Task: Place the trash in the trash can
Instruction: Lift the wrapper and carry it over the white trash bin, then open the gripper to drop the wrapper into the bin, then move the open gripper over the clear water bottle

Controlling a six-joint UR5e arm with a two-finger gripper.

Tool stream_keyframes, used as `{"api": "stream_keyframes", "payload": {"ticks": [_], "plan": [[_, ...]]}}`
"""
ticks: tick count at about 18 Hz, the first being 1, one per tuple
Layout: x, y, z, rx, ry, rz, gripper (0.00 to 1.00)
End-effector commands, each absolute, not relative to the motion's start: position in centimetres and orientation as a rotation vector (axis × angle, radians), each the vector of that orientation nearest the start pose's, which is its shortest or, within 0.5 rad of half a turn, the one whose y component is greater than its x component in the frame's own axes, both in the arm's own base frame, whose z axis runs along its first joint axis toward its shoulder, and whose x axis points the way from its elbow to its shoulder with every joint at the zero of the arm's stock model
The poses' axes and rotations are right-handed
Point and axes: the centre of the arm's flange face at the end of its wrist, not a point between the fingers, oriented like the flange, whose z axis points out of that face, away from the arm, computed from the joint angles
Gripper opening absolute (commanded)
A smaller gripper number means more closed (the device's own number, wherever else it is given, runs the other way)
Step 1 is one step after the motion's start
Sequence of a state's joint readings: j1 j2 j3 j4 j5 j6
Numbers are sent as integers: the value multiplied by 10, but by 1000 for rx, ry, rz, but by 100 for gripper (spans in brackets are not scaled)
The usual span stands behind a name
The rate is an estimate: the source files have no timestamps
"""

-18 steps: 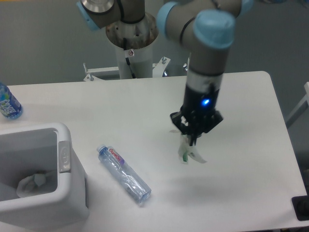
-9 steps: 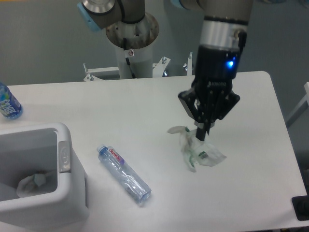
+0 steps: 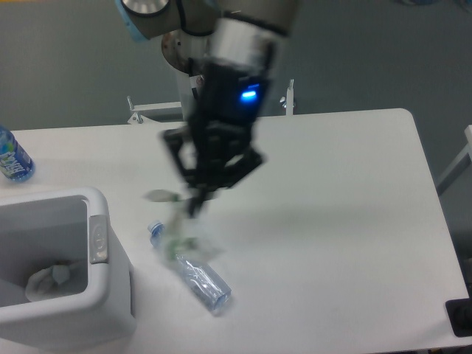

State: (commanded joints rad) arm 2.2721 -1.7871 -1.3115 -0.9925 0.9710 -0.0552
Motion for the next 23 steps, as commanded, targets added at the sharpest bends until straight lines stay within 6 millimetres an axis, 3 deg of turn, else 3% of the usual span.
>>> {"api": "stream_keyframes", "payload": {"ticks": [5, 6, 7, 8, 9, 17, 23], "plan": [[-208, 611, 571, -2305, -584, -499, 3], [-201, 616, 566, -2318, -563, -504, 19], [-199, 622, 560, -2323, -554, -506, 46], [-201, 626, 558, -2310, -530, -487, 80], [-202, 626, 556, -2305, -515, -474, 100], [-206, 623, 554, -2304, -535, -474, 100], [-288, 590, 551, -2239, -755, -431, 100]]}}
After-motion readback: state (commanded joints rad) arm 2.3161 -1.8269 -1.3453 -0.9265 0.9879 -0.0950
